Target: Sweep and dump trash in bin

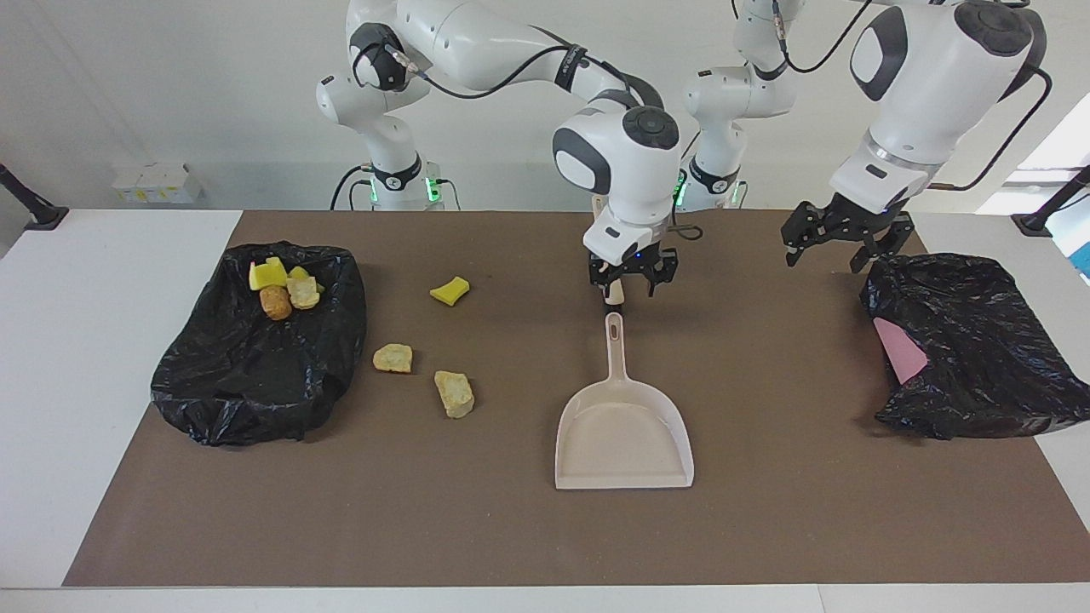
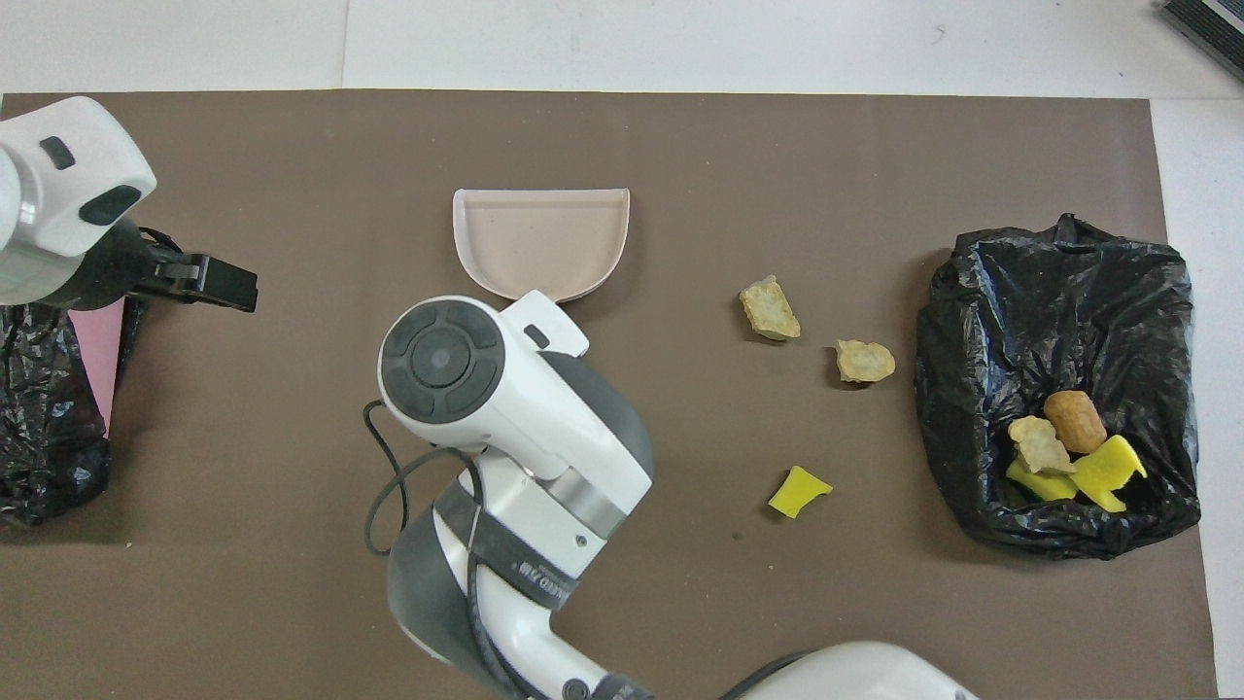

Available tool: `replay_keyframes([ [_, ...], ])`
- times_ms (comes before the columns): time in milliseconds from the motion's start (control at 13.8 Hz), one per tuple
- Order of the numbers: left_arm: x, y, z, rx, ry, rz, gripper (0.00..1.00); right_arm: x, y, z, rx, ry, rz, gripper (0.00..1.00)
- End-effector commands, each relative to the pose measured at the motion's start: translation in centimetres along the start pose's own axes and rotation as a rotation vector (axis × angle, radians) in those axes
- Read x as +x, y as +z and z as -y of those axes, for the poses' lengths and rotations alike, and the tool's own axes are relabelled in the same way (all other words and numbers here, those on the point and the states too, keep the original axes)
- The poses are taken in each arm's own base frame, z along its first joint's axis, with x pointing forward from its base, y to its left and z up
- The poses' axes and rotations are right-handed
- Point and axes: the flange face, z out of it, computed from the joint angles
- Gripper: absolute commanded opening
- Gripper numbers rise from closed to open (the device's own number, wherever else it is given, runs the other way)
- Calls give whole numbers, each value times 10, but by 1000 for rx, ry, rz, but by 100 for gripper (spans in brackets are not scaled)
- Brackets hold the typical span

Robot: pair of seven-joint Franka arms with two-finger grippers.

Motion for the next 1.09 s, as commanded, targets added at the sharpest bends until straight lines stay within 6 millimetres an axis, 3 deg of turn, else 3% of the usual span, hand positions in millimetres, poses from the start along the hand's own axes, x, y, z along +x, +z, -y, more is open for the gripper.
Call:
replay_keyframes([
  [0,17,23,-33,-15,43,-7,100,-62,7,-6,-52,-3,23,93],
  [145,27,47,-60,-21,33,-4,100,-95,15,-6,-51,-13,48,93],
  [218,31,60,-83,-24,12,-17,100,-120,26,-9,-45,-22,57,93],
  [290,34,74,-89,-26,-5,-13,100,-135,36,-16,-41,-21,63,93],
  [436,38,104,-127,-24,-4,8,100,-154,51,-29,5,-17,68,92],
  [581,43,131,-156,-30,-14,-1,100,-180,71,-28,-13,-34,80,92],
  [871,35,176,-194,-37,-10,1,100,-217,89,-35,7,-38,107,91],
  [1017,30,195,-197,-36,-13,4,100,-221,93,-40,7,-42,106,88],
])
